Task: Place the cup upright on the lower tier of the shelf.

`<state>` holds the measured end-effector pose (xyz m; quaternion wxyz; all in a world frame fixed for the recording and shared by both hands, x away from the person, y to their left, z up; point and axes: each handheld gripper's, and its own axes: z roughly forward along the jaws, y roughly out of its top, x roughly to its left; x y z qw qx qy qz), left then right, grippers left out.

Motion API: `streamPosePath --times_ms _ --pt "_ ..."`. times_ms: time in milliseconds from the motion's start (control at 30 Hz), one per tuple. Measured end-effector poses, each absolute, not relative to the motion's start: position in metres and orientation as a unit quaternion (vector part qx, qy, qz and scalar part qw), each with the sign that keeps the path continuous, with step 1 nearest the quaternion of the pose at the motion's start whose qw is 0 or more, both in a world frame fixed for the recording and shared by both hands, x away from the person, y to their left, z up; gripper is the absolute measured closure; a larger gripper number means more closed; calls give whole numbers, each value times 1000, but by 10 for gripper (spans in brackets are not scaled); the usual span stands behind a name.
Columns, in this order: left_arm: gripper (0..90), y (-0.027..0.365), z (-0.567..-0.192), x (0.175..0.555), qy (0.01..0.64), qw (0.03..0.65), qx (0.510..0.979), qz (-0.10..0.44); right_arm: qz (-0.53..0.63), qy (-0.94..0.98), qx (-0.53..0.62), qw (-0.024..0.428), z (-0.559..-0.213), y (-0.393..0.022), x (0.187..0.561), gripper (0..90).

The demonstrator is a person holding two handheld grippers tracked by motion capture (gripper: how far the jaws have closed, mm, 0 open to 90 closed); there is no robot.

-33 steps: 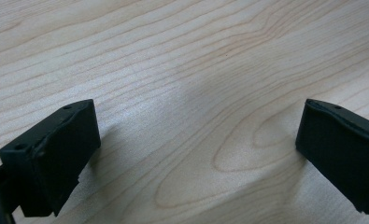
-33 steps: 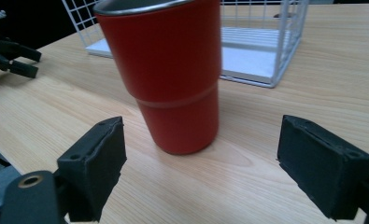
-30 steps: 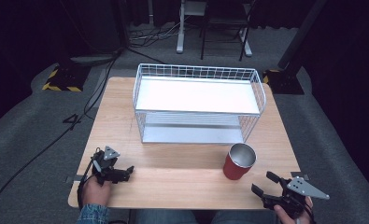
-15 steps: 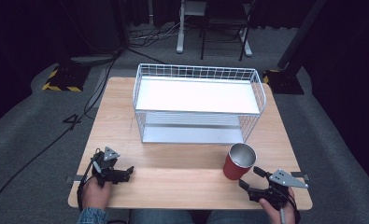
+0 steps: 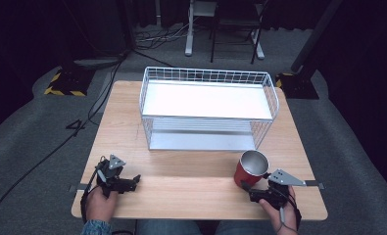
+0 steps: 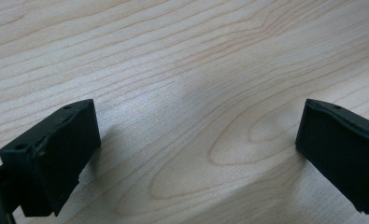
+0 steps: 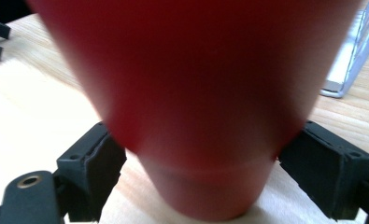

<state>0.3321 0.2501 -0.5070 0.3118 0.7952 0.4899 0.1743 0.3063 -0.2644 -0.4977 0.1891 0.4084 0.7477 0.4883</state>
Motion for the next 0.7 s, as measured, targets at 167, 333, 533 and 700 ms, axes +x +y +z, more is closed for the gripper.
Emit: streamPosePath --times_ms 167,333,533,700 --pt "1 250 -507 332 490 313 795 174 480 753 406 195 -500 -258 314 144" --pt "1 250 -507 332 490 313 795 175 477 758 403 189 -500 -257 318 140" --pt "1 250 -507 332 490 313 795 174 468 764 406 182 -501 -256 321 146" --pt "1 250 -507 332 490 312 795 174 466 766 400 189 -501 -256 321 156"
